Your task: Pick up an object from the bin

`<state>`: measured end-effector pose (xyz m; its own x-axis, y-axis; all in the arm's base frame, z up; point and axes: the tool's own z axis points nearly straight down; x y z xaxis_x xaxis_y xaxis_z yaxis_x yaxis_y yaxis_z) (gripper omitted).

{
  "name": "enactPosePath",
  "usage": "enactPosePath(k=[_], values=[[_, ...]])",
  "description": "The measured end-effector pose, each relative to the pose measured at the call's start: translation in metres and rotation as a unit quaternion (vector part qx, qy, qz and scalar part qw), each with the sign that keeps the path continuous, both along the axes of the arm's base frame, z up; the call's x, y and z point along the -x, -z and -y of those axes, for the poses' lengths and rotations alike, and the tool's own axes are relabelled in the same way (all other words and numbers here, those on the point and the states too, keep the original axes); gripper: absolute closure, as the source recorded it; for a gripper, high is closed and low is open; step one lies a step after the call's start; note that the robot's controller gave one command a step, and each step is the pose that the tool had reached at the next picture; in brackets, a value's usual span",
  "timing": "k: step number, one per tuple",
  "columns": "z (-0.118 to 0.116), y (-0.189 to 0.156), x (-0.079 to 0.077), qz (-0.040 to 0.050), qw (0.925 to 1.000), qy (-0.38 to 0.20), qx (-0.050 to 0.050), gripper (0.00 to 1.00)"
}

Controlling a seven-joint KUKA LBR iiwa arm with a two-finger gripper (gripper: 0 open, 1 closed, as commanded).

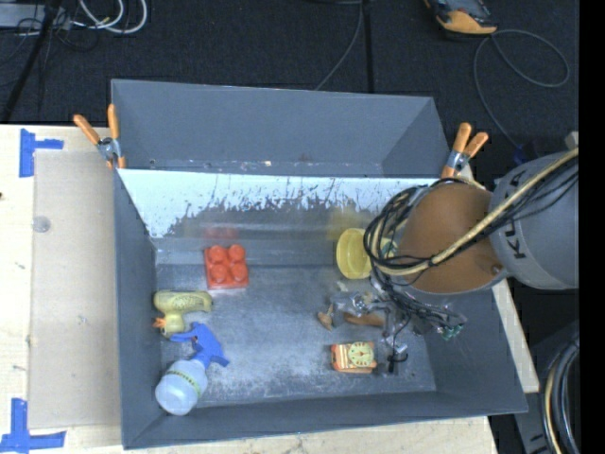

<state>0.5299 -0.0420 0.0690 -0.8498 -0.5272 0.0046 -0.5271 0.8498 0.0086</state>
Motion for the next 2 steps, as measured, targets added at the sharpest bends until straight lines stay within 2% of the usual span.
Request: enactPosePath(k=[1,2], values=[[0.000,0.000,0.000,0.0004,1.0000,0.000,0.000,0.00],[-0.009,-0.001,0.014,0.0011,0.9993,-0.037,0.000,0.00]])
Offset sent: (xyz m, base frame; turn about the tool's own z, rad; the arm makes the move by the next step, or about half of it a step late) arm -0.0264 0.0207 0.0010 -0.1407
